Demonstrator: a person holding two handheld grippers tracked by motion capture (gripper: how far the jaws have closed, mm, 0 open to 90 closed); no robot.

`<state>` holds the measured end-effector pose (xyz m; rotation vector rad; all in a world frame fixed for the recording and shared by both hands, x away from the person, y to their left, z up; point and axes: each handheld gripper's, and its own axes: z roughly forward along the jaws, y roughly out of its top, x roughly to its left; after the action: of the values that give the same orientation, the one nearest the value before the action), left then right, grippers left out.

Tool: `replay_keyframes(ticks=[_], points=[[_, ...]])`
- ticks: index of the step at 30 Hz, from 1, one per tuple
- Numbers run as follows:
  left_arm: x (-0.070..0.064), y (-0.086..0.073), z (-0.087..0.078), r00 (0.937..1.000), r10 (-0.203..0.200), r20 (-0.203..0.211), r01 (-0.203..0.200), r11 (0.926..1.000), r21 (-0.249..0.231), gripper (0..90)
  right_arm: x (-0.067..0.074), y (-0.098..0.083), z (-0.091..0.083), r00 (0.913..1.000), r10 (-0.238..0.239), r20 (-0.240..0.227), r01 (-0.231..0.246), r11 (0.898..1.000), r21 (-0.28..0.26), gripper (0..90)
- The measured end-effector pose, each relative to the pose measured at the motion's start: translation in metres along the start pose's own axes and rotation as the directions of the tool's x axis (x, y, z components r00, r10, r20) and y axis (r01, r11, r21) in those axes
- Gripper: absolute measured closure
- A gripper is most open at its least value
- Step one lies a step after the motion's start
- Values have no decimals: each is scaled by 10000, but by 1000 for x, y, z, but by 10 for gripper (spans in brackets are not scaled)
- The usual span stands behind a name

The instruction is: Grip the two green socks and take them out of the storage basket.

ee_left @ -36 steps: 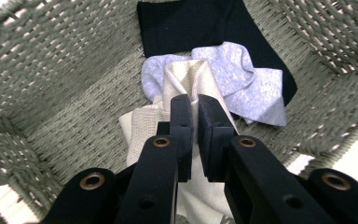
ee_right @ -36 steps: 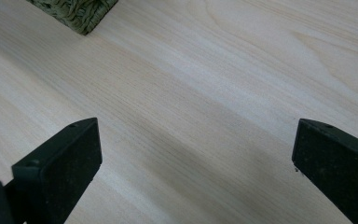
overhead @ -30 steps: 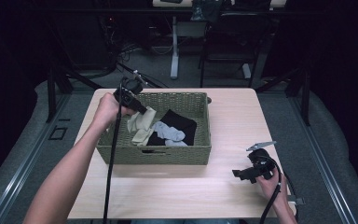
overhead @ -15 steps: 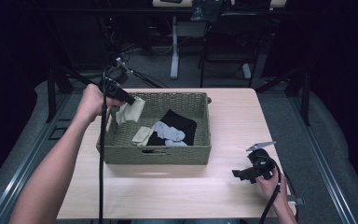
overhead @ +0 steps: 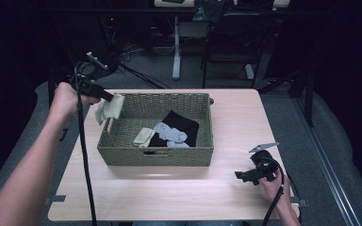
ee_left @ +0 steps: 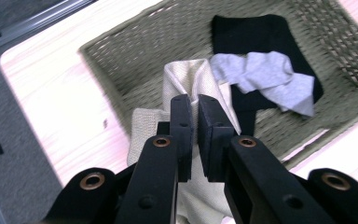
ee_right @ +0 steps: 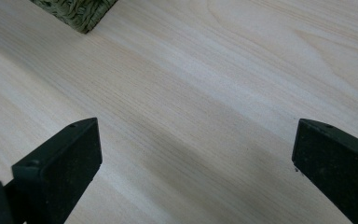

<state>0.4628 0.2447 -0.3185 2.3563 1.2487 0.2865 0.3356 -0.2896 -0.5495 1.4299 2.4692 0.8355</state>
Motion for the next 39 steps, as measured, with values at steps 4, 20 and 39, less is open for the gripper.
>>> replay_keyframes(ticks=[4, 20, 39], points=[[15, -14, -5, 9991, -353, -229, 352, 9994, -21, 850, 0, 0, 0, 10000, 15, -8, -15, 10000, 23, 7], [73, -74, 4, 9724, -2166, -868, 2180, 9759, 70, 850, 0, -1, 0, 10000, 43, 30, -43, 10000, 89, 7], [94, -132, 82, 9301, -3366, -1471, 3452, 9378, 362, 850, 0, -1, 1, 10000, 32, 72, -33, 9999, 142, 7]])
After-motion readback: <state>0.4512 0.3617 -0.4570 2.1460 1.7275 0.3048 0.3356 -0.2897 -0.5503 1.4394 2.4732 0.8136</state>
